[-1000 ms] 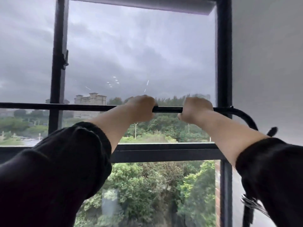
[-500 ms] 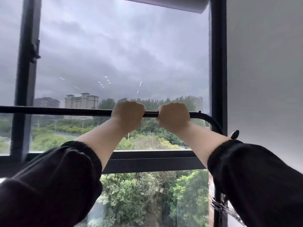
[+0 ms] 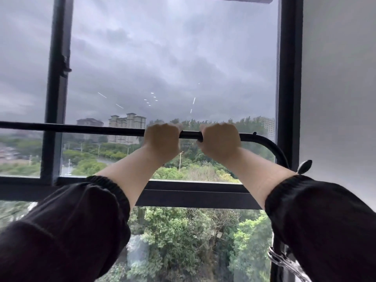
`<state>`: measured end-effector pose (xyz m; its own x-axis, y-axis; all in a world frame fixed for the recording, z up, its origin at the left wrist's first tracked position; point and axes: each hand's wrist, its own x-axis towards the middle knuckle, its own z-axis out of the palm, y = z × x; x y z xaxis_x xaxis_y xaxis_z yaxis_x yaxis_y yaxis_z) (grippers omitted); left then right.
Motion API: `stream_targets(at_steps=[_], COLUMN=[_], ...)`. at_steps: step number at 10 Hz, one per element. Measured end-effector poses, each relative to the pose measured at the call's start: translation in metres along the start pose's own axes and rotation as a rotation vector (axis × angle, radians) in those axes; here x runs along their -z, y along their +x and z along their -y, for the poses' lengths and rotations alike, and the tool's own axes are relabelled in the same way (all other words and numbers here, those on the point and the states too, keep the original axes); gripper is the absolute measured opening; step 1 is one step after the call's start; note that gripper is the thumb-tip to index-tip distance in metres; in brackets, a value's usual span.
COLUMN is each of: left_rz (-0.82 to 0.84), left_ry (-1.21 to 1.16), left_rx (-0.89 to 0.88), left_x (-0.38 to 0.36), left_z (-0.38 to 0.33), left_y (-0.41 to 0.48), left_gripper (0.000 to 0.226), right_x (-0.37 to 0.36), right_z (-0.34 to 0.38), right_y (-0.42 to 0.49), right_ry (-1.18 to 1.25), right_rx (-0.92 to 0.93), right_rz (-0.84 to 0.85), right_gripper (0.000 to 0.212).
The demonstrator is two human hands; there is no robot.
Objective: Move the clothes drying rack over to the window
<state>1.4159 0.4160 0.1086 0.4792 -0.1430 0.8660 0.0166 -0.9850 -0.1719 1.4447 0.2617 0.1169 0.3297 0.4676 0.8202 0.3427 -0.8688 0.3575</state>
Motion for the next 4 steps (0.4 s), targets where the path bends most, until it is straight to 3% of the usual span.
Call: stream_targets(at_steps=[1,2,3,4], left_rz=[0.072,0.140,0.190,0.132], left_ry=[-0.119,-0.119,-0.193,-0.219], left_rx=[0.009,-0.001,0.042,0.059], left_x=[0.003,0.014,0.031,0.049], left_z=[0.002,0.001,-0.010,-0.026], left_y=[-0.023,-0.048,-0.077,-0.107], left_gripper=[0.052,0.073,0.077,0.076], right_x=[0.003,0.009,0.026,0.050], right_z=[0.007,0.009,0.017,0.032], right_y=[-0.015,-0.037,-0.069,-0.099], right_ry=[0.032,0.027,0.109,0.158], right_rx=[-0.029,-0.109,-0.170,-0.169], right_rz=[0.018,0.202,0.278,0.294], right_gripper=[0.032,0.065,0.080,0.079])
